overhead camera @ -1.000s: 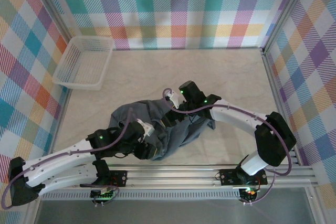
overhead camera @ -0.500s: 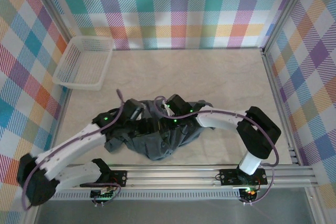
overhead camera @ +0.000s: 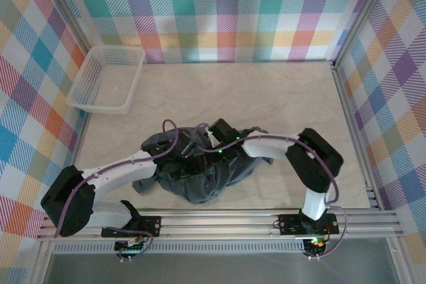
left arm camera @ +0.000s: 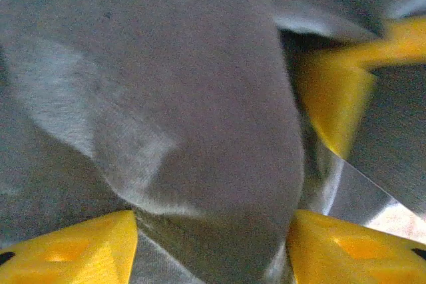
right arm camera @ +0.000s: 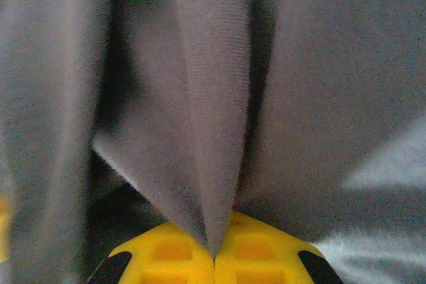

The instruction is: Fold the inside-out t-shirt

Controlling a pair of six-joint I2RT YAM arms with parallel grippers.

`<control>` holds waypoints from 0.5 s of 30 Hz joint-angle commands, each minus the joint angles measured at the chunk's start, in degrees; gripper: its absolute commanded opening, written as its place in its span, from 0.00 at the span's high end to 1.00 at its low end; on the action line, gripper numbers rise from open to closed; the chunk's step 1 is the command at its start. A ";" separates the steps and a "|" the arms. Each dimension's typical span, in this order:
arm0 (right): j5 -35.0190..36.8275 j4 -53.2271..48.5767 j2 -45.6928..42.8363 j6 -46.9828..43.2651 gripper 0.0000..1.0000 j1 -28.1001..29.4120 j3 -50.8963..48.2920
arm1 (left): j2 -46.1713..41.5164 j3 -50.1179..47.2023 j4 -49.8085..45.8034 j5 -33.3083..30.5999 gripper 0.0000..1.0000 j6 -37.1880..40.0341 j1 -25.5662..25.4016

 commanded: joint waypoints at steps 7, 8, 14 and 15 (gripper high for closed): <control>-29.85 27.99 -20.64 22.34 1.00 -13.51 -16.65 | -8.06 -14.64 19.52 8.42 0.82 5.44 9.60; -30.73 29.92 -21.86 23.56 1.00 -14.77 -18.11 | -11.01 -14.48 17.23 6.89 0.82 6.88 9.68; -35.58 28.60 -23.84 19.77 1.00 -15.77 -18.09 | -28.45 -9.87 5.86 5.87 0.45 16.97 9.25; -36.94 30.16 -23.67 20.28 1.00 -15.79 -18.15 | -29.53 -8.34 5.22 6.27 0.45 18.88 8.51</control>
